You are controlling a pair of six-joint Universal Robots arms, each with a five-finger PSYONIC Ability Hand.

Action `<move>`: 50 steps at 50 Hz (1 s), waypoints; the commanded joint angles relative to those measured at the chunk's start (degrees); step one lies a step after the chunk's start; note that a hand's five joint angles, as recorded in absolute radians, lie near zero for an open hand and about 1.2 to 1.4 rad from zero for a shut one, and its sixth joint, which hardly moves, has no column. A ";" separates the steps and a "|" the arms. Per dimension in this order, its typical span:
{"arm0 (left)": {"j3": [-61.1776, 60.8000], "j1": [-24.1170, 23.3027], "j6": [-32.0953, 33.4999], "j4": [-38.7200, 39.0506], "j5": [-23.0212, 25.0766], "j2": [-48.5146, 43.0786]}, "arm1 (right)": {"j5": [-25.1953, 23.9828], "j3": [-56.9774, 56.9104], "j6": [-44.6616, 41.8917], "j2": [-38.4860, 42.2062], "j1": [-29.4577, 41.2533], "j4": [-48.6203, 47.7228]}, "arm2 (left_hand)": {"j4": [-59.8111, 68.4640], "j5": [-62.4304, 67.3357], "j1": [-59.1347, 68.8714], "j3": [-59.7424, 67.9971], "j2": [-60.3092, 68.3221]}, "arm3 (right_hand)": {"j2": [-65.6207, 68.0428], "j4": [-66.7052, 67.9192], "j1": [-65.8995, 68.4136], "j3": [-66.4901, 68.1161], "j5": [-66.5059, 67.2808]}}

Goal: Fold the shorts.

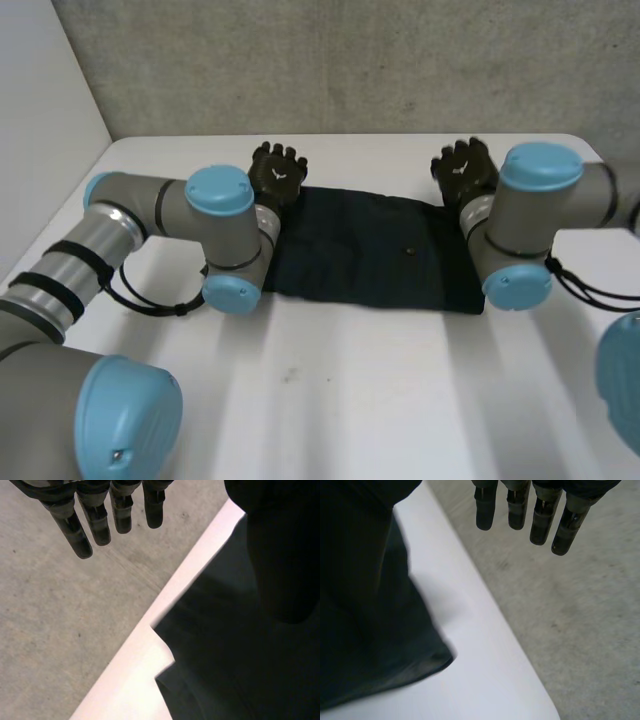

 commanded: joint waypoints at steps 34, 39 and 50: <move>-36.13 11.41 -0.47 -1.10 9.86 19.49 | -11.10 34.99 20.11 -19.01 -5.08 4.18 | 0.04 -0.90 0.82 -0.28 0.21 | 23.01 22.55 24.16 23.99 21.96; -40.36 10.97 -0.56 -1.10 10.39 24.42 | -11.01 34.03 19.94 -16.54 -5.08 3.48 | -0.13 -1.07 0.65 -0.45 0.04 | 23.86 23.41 25.02 24.85 22.81; -47.74 11.06 -4.06 -0.92 10.22 36.20 | -10.05 33.15 17.65 -16.10 -6.84 1.19 | -0.64 -1.57 0.14 -0.96 -0.47 | 67.03 66.58 68.19 68.02 65.98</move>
